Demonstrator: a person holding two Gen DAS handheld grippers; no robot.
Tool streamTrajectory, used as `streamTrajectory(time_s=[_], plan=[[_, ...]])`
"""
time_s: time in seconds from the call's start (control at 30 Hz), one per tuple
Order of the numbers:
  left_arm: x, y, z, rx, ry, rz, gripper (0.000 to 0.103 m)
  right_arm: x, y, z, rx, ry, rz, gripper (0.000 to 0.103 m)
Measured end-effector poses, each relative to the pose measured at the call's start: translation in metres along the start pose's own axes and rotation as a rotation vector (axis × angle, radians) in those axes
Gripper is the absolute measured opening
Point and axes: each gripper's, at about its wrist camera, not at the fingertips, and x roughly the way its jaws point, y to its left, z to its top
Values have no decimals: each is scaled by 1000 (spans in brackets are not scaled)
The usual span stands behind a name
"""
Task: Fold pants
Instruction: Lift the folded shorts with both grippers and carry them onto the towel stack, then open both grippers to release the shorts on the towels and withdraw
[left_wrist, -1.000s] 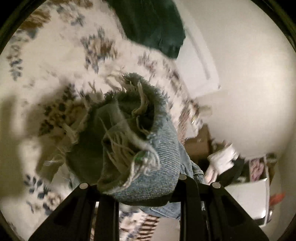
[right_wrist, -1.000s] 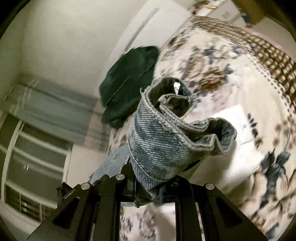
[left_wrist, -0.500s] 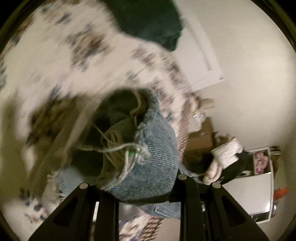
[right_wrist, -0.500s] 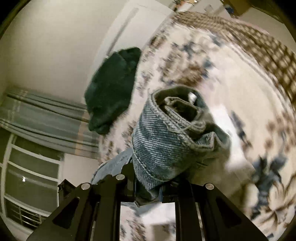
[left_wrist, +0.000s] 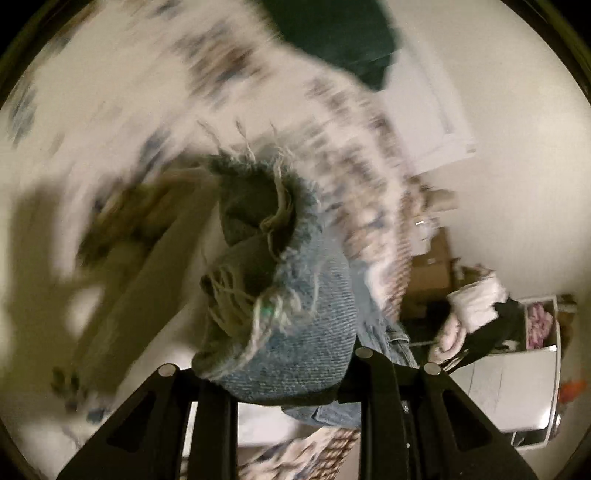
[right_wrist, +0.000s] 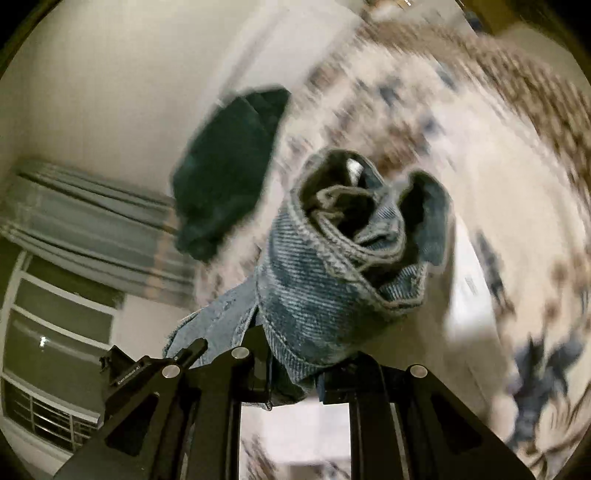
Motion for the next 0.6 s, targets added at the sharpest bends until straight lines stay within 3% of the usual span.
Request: streamTrajectory(time_s=[0.1, 0.23, 0.3, 0.37, 0.47, 0.53, 0.6], plan=[[-2, 23, -25, -16, 7, 10, 21, 11, -41, -30, 44, 60, -61, 17], [-10, 16, -41, 51, -12, 40, 22, 10, -59, -49, 62, 81, -76, 17], [-15, 4, -45, 118, -20, 95, 27, 10, -62, -47, 72, 84, -74, 18], [-21, -15, -50, 211, -34, 201, 30, 10, -60, -41, 66, 97, -94, 23], [-31, -41, -59, 363, -77, 329, 35, 8, -45, -36, 14, 124, -171, 42], [-36, -58, -65, 454, -108, 405, 39, 4, -31, -37, -43, 148, -253, 71], [-42, -70, -71, 536, -141, 466, 42, -3, -15, -42, -119, 153, -328, 82]])
